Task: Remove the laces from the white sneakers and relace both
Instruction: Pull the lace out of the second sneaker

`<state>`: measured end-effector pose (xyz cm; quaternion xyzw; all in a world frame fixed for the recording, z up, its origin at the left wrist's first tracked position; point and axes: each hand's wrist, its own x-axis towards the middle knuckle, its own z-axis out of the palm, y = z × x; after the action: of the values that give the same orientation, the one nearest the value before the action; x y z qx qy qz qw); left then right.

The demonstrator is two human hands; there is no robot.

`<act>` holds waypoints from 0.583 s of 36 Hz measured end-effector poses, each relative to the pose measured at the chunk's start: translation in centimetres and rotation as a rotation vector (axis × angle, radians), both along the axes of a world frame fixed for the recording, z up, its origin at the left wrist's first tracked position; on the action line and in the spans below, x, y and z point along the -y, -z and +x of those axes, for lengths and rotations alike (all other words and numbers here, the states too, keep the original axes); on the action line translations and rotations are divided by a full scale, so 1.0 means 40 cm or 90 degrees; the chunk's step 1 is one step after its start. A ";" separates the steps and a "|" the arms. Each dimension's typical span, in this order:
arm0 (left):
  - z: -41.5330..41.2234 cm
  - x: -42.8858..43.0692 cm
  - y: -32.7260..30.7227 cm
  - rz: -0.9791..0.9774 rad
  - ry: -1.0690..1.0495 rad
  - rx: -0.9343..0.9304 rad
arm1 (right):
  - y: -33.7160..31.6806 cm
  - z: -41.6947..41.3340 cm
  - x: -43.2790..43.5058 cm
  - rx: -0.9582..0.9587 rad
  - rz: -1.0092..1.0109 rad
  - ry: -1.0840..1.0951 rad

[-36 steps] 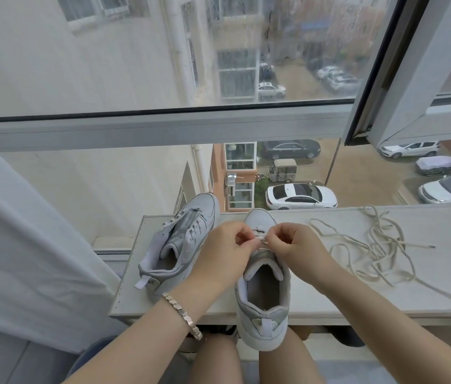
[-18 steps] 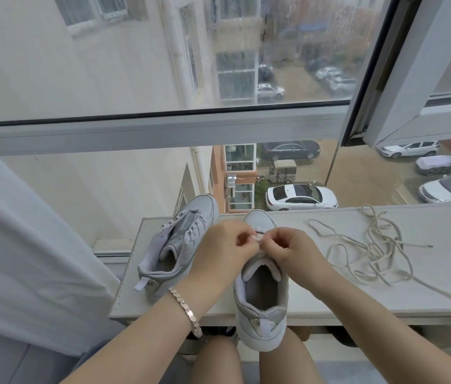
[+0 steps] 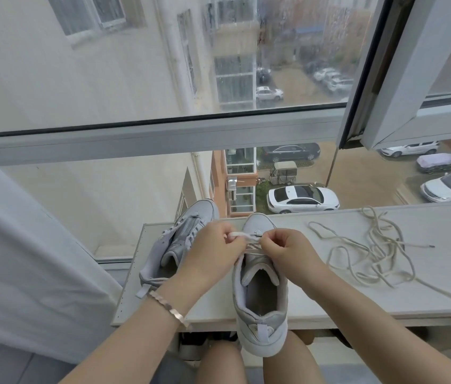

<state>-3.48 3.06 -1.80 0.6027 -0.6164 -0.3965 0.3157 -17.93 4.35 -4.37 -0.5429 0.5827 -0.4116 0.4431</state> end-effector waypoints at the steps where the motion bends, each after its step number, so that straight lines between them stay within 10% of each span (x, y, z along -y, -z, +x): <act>1: -0.002 0.000 -0.002 -0.027 -0.035 -0.024 | 0.002 -0.002 -0.001 -0.007 -0.003 0.007; 6: -0.004 0.021 -0.010 0.119 -0.230 -0.317 | -0.001 -0.009 -0.011 -0.022 -0.008 0.002; 16: -0.001 0.016 -0.061 0.069 0.022 -0.341 | -0.024 0.002 -0.021 0.051 -0.079 -0.012; 21: 0.003 0.015 -0.065 0.031 0.019 -0.324 | -0.035 0.006 -0.016 -0.102 -0.099 -0.076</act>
<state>-3.35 2.45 0.79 0.4819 -0.5158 -0.5549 0.4403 -17.69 4.98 -2.98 -0.6407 0.5490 -0.3838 0.3754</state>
